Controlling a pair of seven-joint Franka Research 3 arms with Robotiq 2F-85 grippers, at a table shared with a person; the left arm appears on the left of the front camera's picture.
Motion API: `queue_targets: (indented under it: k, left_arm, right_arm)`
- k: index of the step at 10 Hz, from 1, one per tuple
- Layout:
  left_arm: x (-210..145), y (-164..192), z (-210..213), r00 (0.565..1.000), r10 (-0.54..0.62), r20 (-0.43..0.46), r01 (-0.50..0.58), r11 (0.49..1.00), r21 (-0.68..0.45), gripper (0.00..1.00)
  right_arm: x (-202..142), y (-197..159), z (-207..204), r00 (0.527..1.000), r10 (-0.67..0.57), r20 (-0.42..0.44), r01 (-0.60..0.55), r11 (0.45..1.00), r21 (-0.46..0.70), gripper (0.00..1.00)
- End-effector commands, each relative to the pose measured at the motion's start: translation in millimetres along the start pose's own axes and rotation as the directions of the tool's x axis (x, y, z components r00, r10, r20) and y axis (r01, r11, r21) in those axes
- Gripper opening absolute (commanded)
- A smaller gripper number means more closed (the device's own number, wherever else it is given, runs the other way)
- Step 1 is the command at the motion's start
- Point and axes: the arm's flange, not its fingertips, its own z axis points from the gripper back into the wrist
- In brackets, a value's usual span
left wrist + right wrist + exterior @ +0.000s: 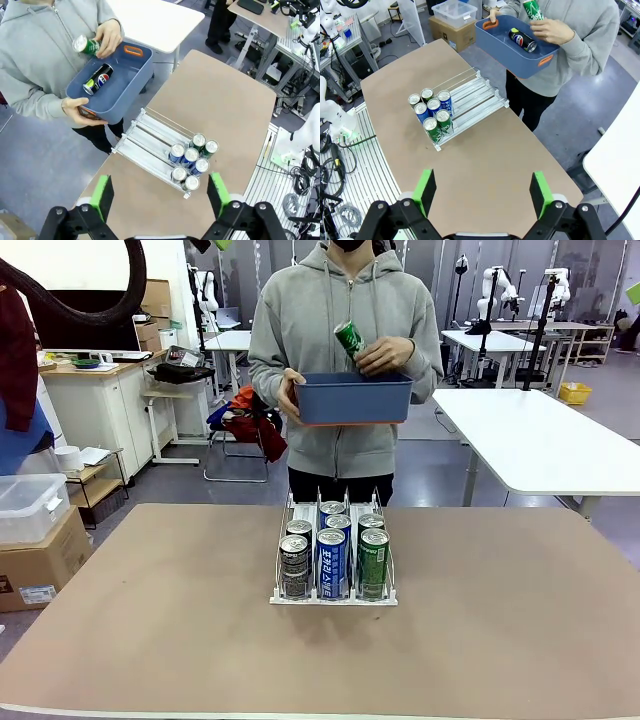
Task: Fill the beverage cans into the dispenser.
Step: Pick up the Sprite handed by the human.
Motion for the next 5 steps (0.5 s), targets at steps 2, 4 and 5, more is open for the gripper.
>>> queue_targets:
  k: [2,4,5]
  left_arm:
    - [2.0,-0.7,4.7,1.0,-0.005,0.001,0.005,1.0,-0.006,1.0]
    - [2.0,-0.7,4.7,1.0,-0.005,0.001,0.005,1.0,-0.006,1.0]
    - [2.0,-0.7,4.7,1.0,-0.005,0.001,0.005,1.0,-0.006,1.0]
  right_arm:
    - [-0.5,2.1,-2.6,1.0,0.002,0.003,-0.002,1.0,0.006,1.0]
    - [-0.5,2.1,-2.6,1.0,0.002,0.003,-0.002,1.0,0.006,1.0]
    - [-0.5,2.1,-2.6,1.0,0.002,0.003,-0.002,1.0,0.006,1.0]
